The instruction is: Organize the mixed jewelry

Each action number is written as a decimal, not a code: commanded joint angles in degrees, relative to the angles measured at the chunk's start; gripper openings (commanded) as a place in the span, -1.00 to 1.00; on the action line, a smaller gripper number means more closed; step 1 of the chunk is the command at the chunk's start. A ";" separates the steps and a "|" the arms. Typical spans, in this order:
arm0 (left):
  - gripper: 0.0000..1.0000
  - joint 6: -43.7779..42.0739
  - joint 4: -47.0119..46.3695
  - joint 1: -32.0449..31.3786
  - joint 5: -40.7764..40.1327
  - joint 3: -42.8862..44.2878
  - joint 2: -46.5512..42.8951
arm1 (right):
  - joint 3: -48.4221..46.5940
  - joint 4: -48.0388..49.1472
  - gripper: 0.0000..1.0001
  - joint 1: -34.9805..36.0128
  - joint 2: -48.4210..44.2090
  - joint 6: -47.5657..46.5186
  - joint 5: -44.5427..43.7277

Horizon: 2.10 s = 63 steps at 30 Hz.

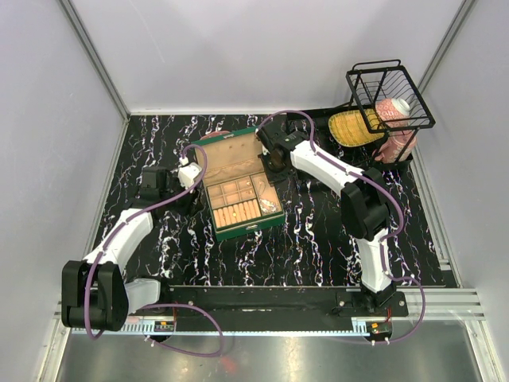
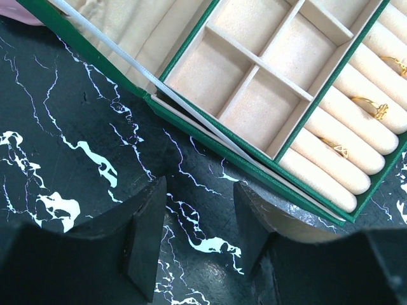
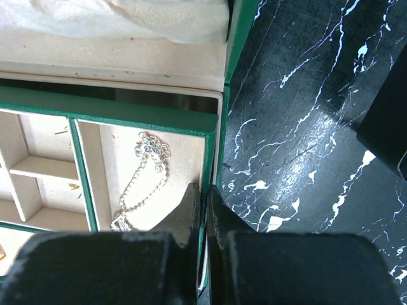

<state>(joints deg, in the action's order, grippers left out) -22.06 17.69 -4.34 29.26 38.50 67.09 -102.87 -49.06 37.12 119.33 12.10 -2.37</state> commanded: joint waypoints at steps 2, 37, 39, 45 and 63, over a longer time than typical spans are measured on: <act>-0.01 -0.87 -1.26 0.38 0.10 1.66 -1.44 | 2.32 -2.45 -1.00 2.52 -0.76 -2.43 4.31; -0.01 -0.87 -0.20 0.47 -0.43 2.02 -2.23 | 0.47 -2.98 -0.17 2.95 -6.39 -3.22 2.72; -0.01 -0.87 -0.03 0.47 -0.34 2.19 -2.14 | 1.18 -2.97 -0.10 2.95 -7.35 -3.31 2.72; -0.01 -0.70 0.41 0.47 -0.60 2.89 -2.49 | 2.94 -2.62 -0.08 2.95 -9.28 -4.71 0.97; 0.22 6.68 -13.46 6.97 4.05 2.10 -4.69 | 9.53 0.62 0.17 2.95 -21.94 -14.03 -0.26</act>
<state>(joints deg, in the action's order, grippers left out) -19.00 13.52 0.10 29.80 39.27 62.81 -94.96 -51.29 39.66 103.39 2.11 -1.08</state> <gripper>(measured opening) 0.583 0.557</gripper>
